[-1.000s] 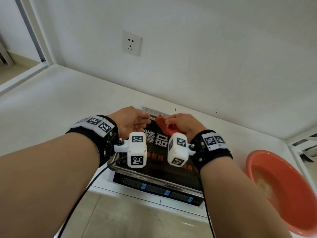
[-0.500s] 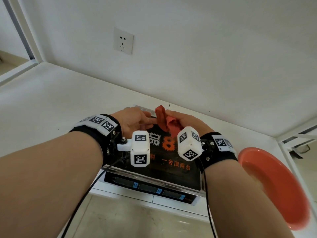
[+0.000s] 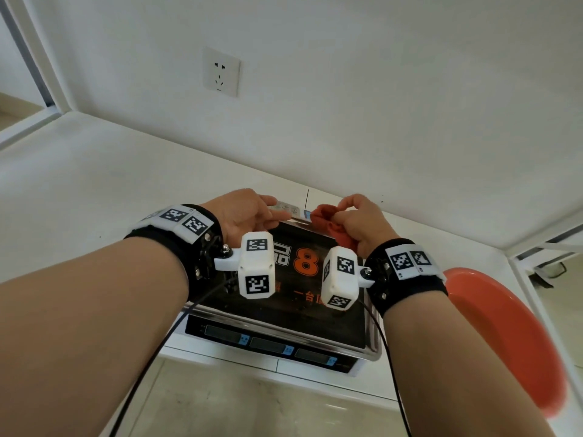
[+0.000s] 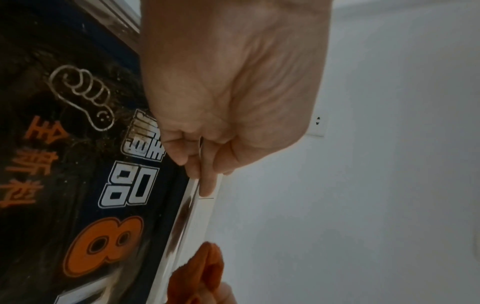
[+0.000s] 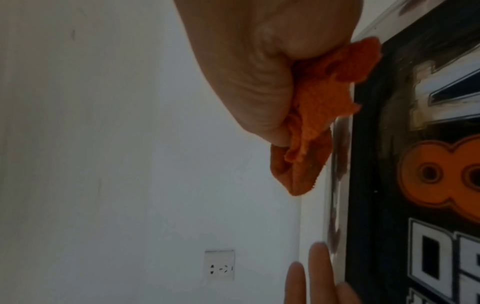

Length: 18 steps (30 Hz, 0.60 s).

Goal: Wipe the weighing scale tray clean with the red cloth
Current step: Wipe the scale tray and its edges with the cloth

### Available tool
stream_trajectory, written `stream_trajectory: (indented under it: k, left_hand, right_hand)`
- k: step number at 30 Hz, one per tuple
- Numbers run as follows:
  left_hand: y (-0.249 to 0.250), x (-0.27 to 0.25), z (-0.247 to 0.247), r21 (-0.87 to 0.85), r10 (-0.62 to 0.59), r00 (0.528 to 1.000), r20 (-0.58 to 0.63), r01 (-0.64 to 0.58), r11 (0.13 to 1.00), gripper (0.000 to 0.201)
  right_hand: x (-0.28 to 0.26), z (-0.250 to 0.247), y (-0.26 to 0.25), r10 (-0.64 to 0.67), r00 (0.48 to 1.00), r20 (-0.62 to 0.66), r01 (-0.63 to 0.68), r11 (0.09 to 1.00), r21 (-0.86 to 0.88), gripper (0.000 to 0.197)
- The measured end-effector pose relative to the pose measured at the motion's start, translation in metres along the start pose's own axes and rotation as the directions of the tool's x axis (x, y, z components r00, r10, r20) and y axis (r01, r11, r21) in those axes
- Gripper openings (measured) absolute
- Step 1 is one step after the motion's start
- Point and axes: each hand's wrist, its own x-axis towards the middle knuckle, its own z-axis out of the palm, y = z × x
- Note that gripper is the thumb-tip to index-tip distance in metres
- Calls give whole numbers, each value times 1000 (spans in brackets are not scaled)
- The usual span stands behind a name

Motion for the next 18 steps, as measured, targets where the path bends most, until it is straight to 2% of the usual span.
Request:
stream_trajectory:
  k: [3,6,8,10,12,15,17,18]
  left_hand:
    - [-2,6,-5,67,12,996,-89,-6,998,46]
    - [-7,15,-4,154,52,985,-164,-27,988,44]
    - [-9,21,-1,205,90,974,-207,-46,978,47]
    - [-10,26,-1,234,107,970,-217,-54,971,46]
    - [-9,29,-1,238,95,974,-205,-44,970,44]
    - [-7,28,1,203,80,974,-211,-36,978,38]
    - [-6,26,4,187,75,978,-193,-38,982,32]
    - [-5,25,5,173,63,981,-184,-31,984,30]
  right_hand:
    - [1,-2,9,41,999,-7,-41,999,31,30]
    - [-1,8,17,84,996,-12,-84,996,-31,8]
    - [0,15,21,76,997,5,-75,992,-98,15]
    - [0,18,23,31,999,23,-25,970,-240,23]
    - [-2,20,20,-21,997,69,51,884,-465,21]
    - [-4,25,16,-96,986,134,164,630,-759,22]
    - [-8,31,13,-122,975,185,221,528,-820,23]
    - [-9,30,12,-111,975,194,224,527,-820,21]
